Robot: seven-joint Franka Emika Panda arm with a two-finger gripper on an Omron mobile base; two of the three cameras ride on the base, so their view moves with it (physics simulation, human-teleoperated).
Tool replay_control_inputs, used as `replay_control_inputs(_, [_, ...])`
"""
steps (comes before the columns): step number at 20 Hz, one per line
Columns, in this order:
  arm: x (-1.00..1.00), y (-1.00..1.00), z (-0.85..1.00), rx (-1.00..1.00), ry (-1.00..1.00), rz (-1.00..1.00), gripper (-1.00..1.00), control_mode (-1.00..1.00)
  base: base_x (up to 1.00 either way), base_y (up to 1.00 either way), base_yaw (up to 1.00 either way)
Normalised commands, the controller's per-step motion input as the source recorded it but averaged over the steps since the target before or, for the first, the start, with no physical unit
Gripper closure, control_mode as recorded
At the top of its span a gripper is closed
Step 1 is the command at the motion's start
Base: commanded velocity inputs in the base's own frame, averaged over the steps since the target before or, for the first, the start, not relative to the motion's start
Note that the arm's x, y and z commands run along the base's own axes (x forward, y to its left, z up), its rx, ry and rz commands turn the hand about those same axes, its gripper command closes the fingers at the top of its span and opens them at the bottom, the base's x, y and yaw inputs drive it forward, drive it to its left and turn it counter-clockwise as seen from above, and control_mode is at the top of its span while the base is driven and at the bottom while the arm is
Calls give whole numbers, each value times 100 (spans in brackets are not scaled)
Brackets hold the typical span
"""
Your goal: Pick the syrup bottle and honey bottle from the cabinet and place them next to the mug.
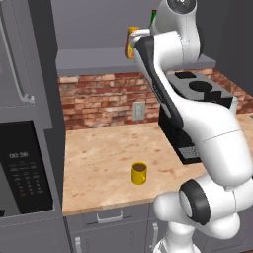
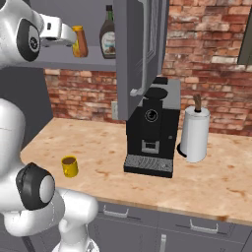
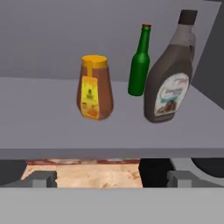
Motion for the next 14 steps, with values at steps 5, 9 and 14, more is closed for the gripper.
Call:
replay_control_inputs(5, [29, 0, -27, 0, -3, -2, -100, -100, 0, 0, 0])
replay_control_inputs(9, [56, 0, -18, 0, -4, -2, -100, -100, 0, 0, 0])
replay_control_inputs(14, [35, 0, 0, 0, 0, 0, -100, -100, 0, 0, 0])
